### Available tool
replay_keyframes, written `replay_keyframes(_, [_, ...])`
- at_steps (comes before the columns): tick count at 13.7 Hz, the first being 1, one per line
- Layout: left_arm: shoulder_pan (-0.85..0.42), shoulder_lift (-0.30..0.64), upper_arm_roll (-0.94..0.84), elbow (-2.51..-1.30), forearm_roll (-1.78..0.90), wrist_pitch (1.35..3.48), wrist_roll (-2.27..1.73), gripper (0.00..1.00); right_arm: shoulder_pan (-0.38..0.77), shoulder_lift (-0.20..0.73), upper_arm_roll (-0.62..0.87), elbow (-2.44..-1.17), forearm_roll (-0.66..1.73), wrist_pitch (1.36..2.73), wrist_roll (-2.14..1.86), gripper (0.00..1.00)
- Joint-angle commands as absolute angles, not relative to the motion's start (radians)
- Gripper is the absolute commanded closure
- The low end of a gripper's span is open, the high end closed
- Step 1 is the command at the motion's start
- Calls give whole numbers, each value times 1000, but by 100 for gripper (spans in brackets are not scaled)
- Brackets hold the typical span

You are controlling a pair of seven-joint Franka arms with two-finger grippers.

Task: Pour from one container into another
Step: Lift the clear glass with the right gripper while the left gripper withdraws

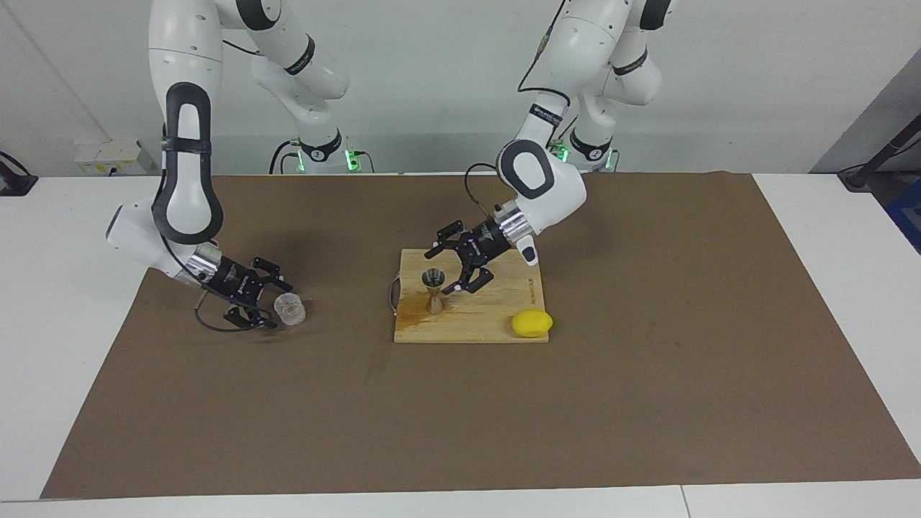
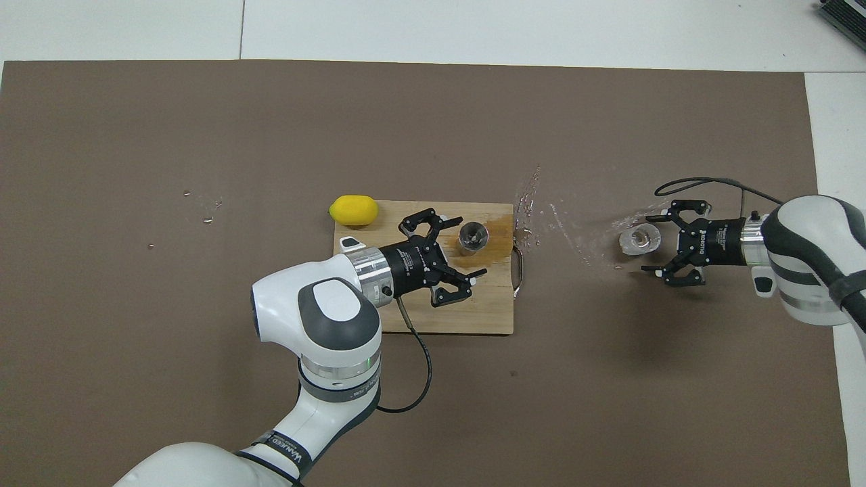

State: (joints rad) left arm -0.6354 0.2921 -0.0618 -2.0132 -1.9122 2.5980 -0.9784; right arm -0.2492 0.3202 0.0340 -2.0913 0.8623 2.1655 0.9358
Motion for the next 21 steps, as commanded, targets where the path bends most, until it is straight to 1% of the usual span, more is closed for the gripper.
replay_keyframes(1, [-661,291,-46,-2003,-1928,2623,-989,0,-229,293,35,-2125,896,2215,907,0])
replay_keyframes(5, [-650,275,-46,-1987,-1927,2623,-994,0,-221,295,35,-2126,894,2223,904,0])
replay_keyframes(6, [-646,247,-43,-1985,-1925,2619,-996,0,-215,295,35,-2128,894,2223,896,0])
replay_keyframes(7, [-643,212,-37,-1988,-1922,2619,-997,0,-210,295,35,-2128,896,2223,887,3])
replay_keyframes(8, [-628,175,-34,-1993,-1921,2620,-996,0,-210,295,35,-2128,896,2220,887,17])
replay_keyframes(9, [-599,157,-34,-1996,-1905,2622,-996,0,-210,295,35,-2128,896,2218,887,37])
replay_keyframes(11, [-549,130,-32,-1993,-1791,2622,-996,0,-213,293,35,-2128,896,2210,887,83])
replay_keyframes(12, [-522,127,-31,-1984,-1710,2622,-994,0,-213,291,34,-2126,896,2210,888,97])
replay_keyframes(13, [-493,114,-31,-1973,-1607,2622,-994,0,-216,290,34,-2125,894,2212,888,100])
replay_keyframes(17, [-367,95,-31,-1908,-1245,2614,-996,0,-204,256,34,-2117,891,2207,911,100])
replay_keyframes(21, [-278,84,-25,-1850,-920,2614,-994,0,-108,218,31,-2112,859,2214,943,100])
